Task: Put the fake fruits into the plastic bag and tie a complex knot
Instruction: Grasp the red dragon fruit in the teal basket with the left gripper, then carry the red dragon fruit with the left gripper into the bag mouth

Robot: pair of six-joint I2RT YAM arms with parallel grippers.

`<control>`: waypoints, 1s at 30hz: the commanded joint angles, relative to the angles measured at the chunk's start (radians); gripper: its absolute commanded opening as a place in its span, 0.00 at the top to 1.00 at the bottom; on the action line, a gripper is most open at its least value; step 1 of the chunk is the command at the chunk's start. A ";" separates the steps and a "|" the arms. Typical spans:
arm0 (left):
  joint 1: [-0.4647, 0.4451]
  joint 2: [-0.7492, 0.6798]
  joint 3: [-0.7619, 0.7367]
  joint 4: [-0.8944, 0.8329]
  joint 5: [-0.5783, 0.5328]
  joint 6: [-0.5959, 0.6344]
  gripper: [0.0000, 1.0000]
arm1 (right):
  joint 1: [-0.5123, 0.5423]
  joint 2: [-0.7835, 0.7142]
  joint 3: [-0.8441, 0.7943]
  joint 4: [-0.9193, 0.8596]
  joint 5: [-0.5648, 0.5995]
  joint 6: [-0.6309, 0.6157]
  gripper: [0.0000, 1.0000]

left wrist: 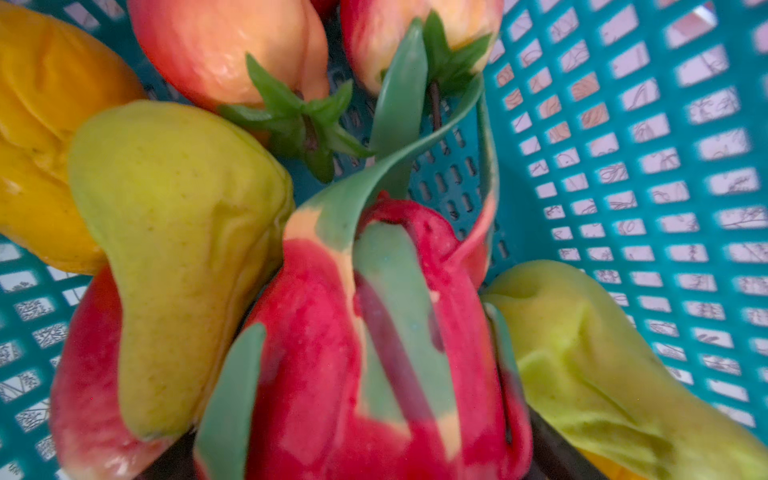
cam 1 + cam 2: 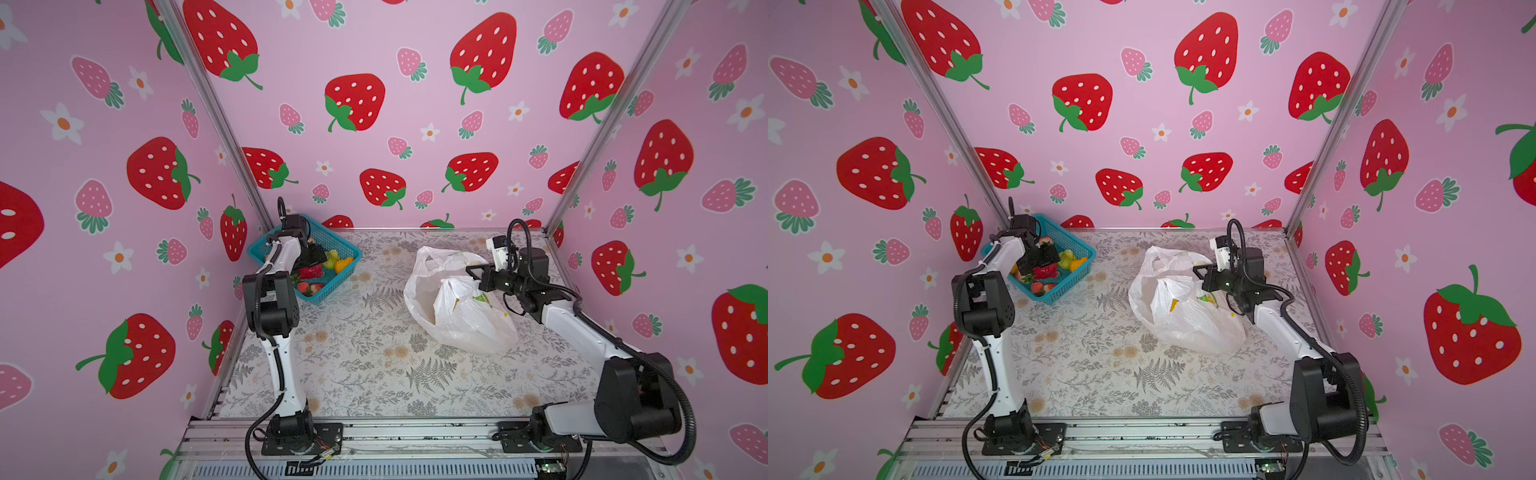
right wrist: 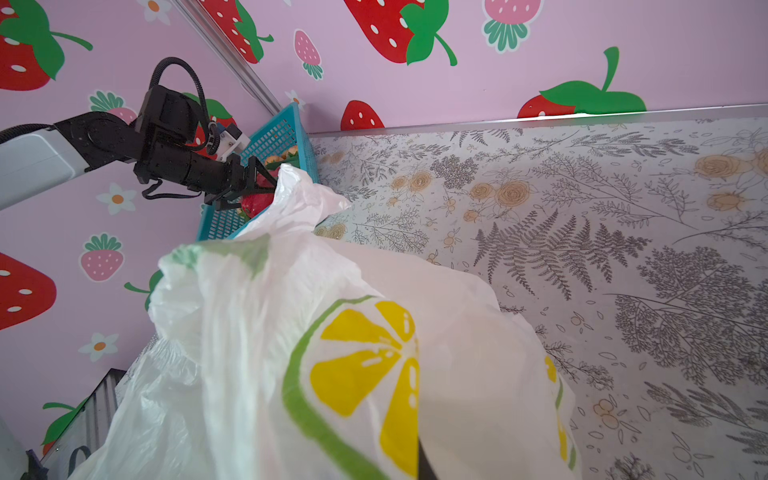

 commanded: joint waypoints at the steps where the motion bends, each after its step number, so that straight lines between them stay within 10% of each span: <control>1: 0.005 -0.097 -0.026 0.037 0.011 -0.022 0.21 | 0.004 0.008 -0.002 -0.001 -0.018 0.003 0.91; 20: -0.041 -0.844 -0.558 0.396 0.271 -0.283 0.49 | 0.005 -0.015 0.013 -0.020 -0.006 0.011 0.91; 30: -0.453 -1.124 -0.755 0.459 0.401 -0.232 0.53 | 0.004 0.000 0.069 -0.077 0.010 -0.022 0.92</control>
